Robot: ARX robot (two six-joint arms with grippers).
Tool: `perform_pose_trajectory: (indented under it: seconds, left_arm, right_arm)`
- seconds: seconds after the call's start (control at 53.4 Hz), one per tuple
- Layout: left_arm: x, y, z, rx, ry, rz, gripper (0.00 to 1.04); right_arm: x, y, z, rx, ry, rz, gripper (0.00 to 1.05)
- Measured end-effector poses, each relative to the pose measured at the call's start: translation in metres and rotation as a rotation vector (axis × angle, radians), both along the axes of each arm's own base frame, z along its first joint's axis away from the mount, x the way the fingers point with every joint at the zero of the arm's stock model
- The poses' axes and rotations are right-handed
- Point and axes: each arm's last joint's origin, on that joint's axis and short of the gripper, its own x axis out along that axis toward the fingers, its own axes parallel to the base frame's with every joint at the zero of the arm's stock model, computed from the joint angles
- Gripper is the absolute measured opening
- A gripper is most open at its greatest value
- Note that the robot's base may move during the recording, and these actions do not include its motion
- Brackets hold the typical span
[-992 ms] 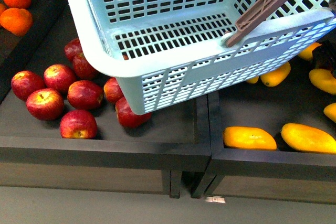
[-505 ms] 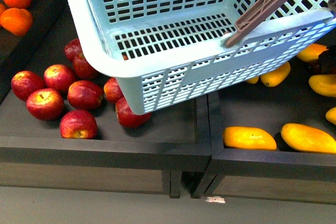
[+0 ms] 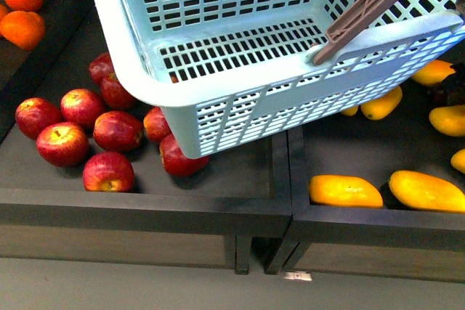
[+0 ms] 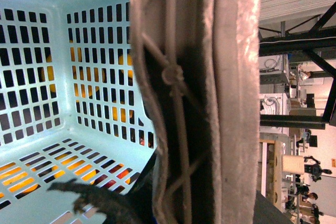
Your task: Pick mango and avocado into basket
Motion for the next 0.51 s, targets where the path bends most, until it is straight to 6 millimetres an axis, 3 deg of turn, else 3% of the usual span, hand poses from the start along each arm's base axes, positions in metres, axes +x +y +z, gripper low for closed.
perform_pose_trajectory:
  seconds: [0.131,0.505]
  left_arm:
    - [0.000,0.000,0.000,0.000,0.000,0.000,0.15]
    - [0.000,0.000,0.000,0.000,0.000,0.000,0.15]
  right_arm:
    - [-0.001,0.000,-0.002,-0.001,0.002,0.001,0.63]
    - [-0.020,-0.003,0.004,0.027,-0.038,0.023,0.61]
